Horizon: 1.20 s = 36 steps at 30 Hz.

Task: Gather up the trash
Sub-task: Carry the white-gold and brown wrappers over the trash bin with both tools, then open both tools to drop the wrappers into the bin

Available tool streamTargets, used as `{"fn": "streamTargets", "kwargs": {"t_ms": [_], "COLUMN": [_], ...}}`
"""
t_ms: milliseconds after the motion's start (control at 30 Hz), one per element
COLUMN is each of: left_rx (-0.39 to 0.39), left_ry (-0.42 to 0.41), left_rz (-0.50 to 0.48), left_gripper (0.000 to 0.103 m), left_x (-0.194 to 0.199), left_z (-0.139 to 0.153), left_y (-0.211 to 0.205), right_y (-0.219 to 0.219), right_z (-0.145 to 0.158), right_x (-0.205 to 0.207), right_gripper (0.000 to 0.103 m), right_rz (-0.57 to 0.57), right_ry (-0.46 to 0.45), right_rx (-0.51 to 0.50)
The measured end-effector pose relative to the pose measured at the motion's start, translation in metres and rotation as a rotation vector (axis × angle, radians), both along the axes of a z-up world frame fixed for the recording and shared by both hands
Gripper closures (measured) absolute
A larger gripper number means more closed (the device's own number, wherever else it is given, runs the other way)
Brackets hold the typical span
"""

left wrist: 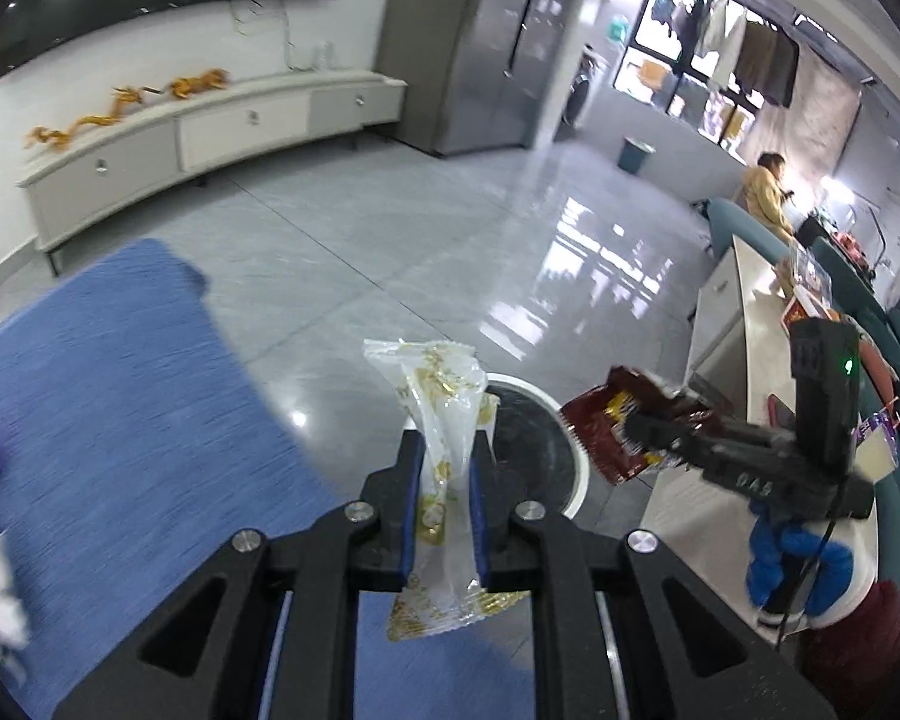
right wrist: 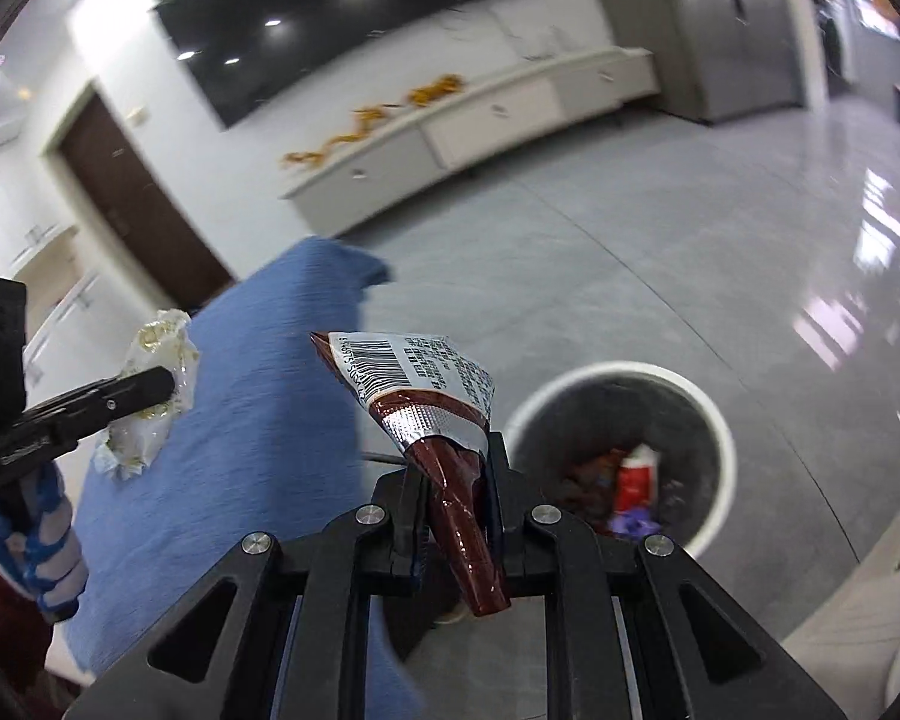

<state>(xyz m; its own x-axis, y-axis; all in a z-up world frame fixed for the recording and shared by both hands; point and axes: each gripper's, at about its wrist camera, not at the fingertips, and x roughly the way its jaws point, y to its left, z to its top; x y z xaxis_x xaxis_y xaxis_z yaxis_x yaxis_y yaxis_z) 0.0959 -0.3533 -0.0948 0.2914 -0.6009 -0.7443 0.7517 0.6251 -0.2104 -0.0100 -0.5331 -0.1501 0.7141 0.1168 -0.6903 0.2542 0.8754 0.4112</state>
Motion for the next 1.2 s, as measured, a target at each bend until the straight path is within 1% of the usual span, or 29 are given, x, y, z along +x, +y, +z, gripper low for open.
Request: {"fn": "streamTargets", "kwargs": {"t_ms": [33, 167, 200, 267, 367, 400, 433, 467, 533, 567, 600, 667, 733, 833, 933, 1000, 1100, 1133, 1167, 1200], "left_rx": [0.009, 0.026, 0.032, 0.038, 0.046, 0.051, 0.055, 0.061, 0.068, 0.072, 0.074, 0.066, 0.064, 0.059, 0.046, 0.031, 0.005, -0.001, -0.009, -0.018], "left_ry": [0.003, 0.028, 0.035, 0.041, 0.056, 0.063, 0.074, 0.086, 0.111, 0.119, 0.126, 0.127, 0.128, 0.133, 0.131, 0.122, 0.100, 0.095, 0.087, 0.076], "left_rz": [-0.009, -0.026, -0.031, -0.037, -0.039, -0.037, -0.035, -0.032, -0.031, -0.031, -0.025, -0.018, -0.016, -0.009, -0.012, -0.011, -0.001, 0.003, 0.009, 0.018], "left_gripper": [0.089, 0.088, 0.087, 0.087, 0.086, 0.086, 0.086, 0.085, 0.083, 0.075, 0.064, 0.052, 0.051, 0.051, 0.051, 0.051, 0.051, 0.051, 0.050, 0.046], "left_x": [0.003, 0.012, 0.015, 0.018, 0.022, 0.024, 0.028, 0.031, 0.034, 0.036, 0.037, 0.038, 0.039, 0.037, 0.031, 0.026, 0.023, 0.022, 0.022, 0.022], "left_z": [-0.006, -0.027, -0.032, -0.043, -0.058, -0.064, -0.069, -0.075, -0.085, -0.088, -0.091, -0.092, -0.093, -0.093, -0.087, -0.077, -0.060, -0.055, -0.048, -0.040], "left_y": [-0.017, -0.061, -0.072, -0.089, -0.107, -0.114, -0.120, -0.125, -0.132, -0.133, -0.135, -0.133, -0.134, -0.132, -0.129, -0.121, -0.103, -0.099, -0.093, -0.086], "right_y": [-0.010, -0.042, -0.046, -0.057, -0.062, -0.064, -0.065, -0.067, -0.069, -0.069, -0.071, -0.069, -0.067, -0.065, -0.066, -0.065, -0.064, -0.064, -0.063, -0.063], "right_z": [-0.007, -0.034, -0.039, -0.054, -0.071, -0.078, -0.083, -0.090, -0.098, -0.102, -0.106, -0.108, -0.106, -0.102, -0.102, -0.105, -0.108, -0.110, -0.109, -0.108], "right_x": [0.002, 0.013, 0.016, 0.021, 0.030, 0.035, 0.034, 0.037, 0.037, 0.037, 0.037, 0.037, 0.036, 0.034, 0.038, 0.043, 0.050, 0.052, 0.053, 0.053], "right_gripper": [0.088, 0.087, 0.085, 0.083, 0.078, 0.075, 0.069, 0.067, 0.057, 0.055, 0.052, 0.050, 0.046, 0.042, 0.041, 0.040, 0.032, 0.031, 0.030, 0.027], "right_rz": [-0.019, -0.085, -0.096, -0.120, -0.140, -0.145, -0.148, -0.154, -0.164, -0.173, -0.179, -0.185, -0.186, -0.191, -0.192, -0.196, -0.194, -0.196, -0.199, -0.201], "right_ry": [0.010, 0.043, 0.049, 0.069, 0.101, 0.116, 0.123, 0.128, 0.135, 0.146, 0.156, 0.175, 0.185, 0.195, 0.205, 0.216, 0.223, 0.225, 0.227, 0.225], "right_rx": [0.008, 0.043, 0.049, 0.055, 0.061, 0.061, 0.061, 0.071, 0.087, 0.083, 0.078, 0.064, 0.050, 0.026, 0.014, 0.013, 0.019, 0.018, 0.017, 0.016]}}
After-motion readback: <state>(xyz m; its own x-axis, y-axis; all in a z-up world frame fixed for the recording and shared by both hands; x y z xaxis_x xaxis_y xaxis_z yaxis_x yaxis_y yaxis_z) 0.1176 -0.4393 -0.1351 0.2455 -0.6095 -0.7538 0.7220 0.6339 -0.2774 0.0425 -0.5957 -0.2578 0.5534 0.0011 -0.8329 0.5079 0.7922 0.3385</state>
